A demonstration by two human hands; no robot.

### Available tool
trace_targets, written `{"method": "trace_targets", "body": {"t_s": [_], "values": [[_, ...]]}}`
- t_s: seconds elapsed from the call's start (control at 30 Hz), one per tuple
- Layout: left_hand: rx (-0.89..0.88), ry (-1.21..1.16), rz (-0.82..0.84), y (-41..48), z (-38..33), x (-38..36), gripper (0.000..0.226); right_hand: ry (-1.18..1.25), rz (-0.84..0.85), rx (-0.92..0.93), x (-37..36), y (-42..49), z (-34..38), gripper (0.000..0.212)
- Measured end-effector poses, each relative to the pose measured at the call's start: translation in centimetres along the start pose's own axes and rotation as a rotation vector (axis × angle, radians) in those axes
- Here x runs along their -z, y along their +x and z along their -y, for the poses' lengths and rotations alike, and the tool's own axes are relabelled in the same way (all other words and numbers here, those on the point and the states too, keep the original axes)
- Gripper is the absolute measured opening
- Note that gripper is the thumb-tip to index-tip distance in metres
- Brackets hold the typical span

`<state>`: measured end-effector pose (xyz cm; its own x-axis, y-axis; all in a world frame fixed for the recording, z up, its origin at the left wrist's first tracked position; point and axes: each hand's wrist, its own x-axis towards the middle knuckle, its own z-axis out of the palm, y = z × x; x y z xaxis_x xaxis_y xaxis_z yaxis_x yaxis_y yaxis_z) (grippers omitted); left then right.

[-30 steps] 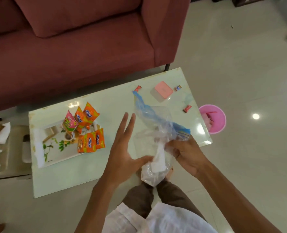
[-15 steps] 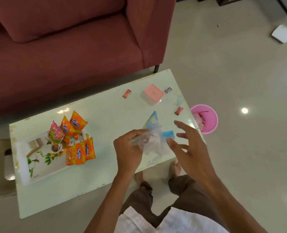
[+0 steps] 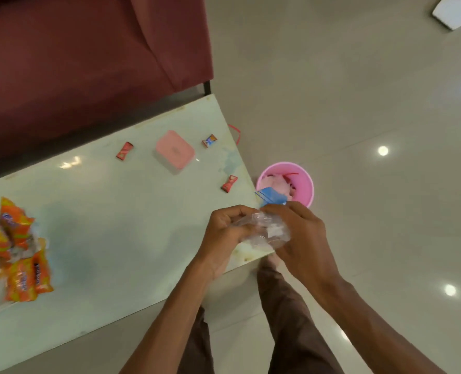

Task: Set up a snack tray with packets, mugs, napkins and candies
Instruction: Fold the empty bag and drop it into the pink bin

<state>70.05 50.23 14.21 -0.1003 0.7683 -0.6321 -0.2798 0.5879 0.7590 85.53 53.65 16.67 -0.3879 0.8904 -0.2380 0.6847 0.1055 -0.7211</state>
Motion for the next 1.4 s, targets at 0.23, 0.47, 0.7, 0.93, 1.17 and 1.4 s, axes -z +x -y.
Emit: {"method": "trace_targets", "body": {"t_s": [0.23,0.47,0.7,0.93,1.17,1.4], "values": [[-0.189,0.779,-0.142,12.8,5.2,-9.3,0.044,-0.21,-0.034,-0.143,-2.3,8.5,-17.3,0.061],[-0.16,1.15,-0.053,17.8,10.3,-11.0,0.053,-0.516,0.145,-0.246,-8.8,13.1,-28.3,0.068],[-0.136,1.25,-0.008,18.0,12.8,-9.6,0.048,-0.481,0.316,-0.35,-12.0,15.3,-31.7,0.076],[-0.15,1.38,-0.043,17.9,13.3,-8.7,0.055,-0.485,0.298,-0.314,-12.1,16.5,-30.9,0.091],[-0.224,1.418,-0.048,16.1,11.8,-7.3,0.055,-0.407,0.204,-0.21,-9.5,15.0,-25.9,0.075],[-0.27,1.314,-0.199,11.2,10.1,-4.0,0.052,-0.369,0.142,-0.092,-6.2,11.6,-18.6,0.067]]}}
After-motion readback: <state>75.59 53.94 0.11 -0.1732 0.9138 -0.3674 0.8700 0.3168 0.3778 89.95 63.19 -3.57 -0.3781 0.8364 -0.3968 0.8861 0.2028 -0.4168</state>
